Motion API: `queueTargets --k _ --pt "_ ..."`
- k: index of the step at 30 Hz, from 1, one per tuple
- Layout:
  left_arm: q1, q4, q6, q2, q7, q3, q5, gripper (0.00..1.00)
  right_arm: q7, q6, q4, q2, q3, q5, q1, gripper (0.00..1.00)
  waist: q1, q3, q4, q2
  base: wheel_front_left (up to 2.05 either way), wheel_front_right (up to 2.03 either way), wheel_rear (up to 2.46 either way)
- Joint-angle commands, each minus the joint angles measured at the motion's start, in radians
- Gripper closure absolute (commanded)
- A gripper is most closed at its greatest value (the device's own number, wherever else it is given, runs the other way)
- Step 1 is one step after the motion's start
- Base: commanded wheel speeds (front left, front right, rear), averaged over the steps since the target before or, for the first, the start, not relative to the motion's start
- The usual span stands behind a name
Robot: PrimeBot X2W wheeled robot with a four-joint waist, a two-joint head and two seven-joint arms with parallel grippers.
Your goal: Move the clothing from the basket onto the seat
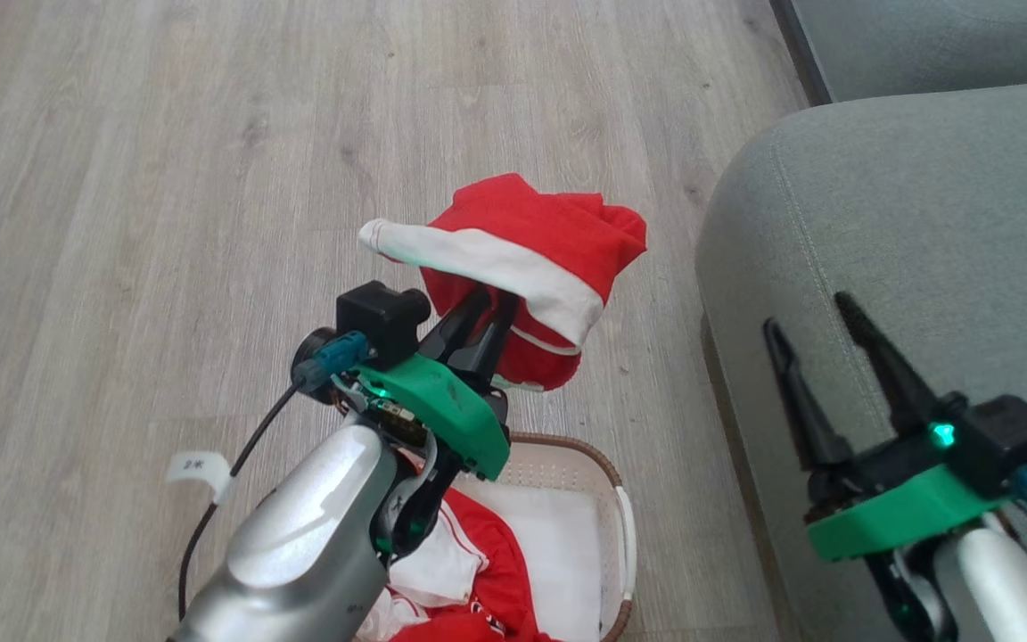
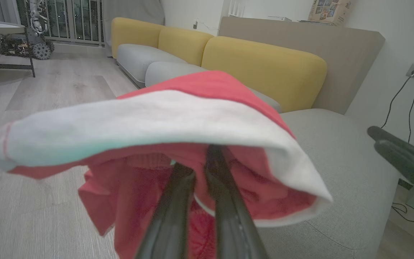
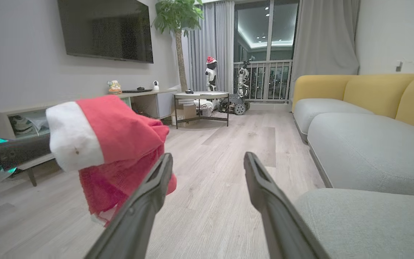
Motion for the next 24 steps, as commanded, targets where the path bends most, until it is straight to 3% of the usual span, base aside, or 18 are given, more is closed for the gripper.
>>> queueTargets --k 1,11,24 --pt "-0.061 -0.040 0.004 0.020 0.000 0.035 -0.008 1.00 -0.005 0.000 -0.022 -0.018 0.027 0.006 -0.025 0.00 0.0001 0.001 0.000 -0.0001 0.00 0.00 0.00" --pt "-0.066 -0.062 0.003 0.018 0.019 0.015 -0.011 1.00 -0.005 0.000 0.104 -0.021 0.184 0.059 -0.112 0.00 0.0001 0.005 0.005 -0.0001 0.00 0.00 0.00" --pt "-0.075 -0.086 -0.019 -0.016 0.038 -0.045 -0.023 1.00 -0.005 0.000 0.446 0.033 0.443 0.196 -0.340 0.00 0.0001 -0.002 0.062 -0.0001 0.00 0.00 0.00"
